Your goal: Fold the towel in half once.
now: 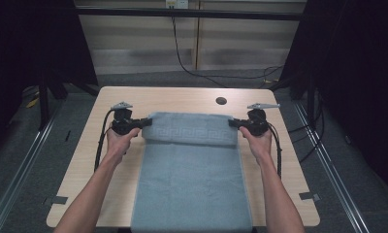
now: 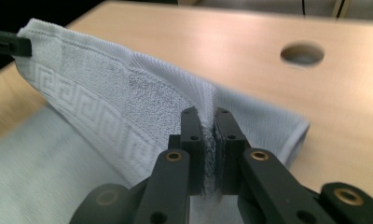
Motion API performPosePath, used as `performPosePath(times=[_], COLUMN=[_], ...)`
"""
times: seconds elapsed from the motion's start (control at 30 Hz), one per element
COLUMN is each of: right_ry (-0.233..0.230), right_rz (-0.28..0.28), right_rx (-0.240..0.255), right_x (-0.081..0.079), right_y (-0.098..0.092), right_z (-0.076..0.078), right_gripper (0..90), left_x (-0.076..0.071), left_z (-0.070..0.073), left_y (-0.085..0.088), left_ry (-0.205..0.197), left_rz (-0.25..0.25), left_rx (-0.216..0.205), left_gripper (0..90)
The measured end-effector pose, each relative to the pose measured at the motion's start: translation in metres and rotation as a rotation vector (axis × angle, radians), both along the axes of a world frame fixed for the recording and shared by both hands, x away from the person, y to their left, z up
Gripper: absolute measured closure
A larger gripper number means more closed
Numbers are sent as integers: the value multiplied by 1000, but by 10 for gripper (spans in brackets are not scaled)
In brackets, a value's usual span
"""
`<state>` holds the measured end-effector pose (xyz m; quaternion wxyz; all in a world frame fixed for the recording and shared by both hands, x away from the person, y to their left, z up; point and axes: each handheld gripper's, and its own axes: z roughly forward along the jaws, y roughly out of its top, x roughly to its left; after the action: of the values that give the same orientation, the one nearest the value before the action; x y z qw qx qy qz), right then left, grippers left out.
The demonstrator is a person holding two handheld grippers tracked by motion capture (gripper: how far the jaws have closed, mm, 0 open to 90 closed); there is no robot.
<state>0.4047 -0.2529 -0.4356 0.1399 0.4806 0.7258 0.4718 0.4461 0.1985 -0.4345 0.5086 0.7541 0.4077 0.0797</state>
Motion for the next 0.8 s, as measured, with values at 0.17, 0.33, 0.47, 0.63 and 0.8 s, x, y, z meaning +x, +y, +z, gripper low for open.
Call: performPosePath(times=[0.17, 0.33, 0.47, 0.63, 0.8], right_ry=[-90, -168, -212, -280, -352], right_rz=[-11, -1, 17, 18, 26], right_rx=[25, 32, 34, 44, 68], right_x=[0, -5, -16, -30, -46], right_y=[-2, -3, -10, -13, -18], right_z=[38, 71, 95, 125, 159], right_gripper=[848, 848, 848, 848, 848], left_x=[2, -11, -26, -45, -65], left_z=[51, 84, 109, 144, 171], left_y=[1, 2, 6, 1, 5], left_ry=[-78, -140, -185, -258, -307], left_rz=[-9, -33, -73, -100, -114], left_rx=[-11, -19, -15, -14, -69], left_gripper=[852, 852, 851, 851, 850])
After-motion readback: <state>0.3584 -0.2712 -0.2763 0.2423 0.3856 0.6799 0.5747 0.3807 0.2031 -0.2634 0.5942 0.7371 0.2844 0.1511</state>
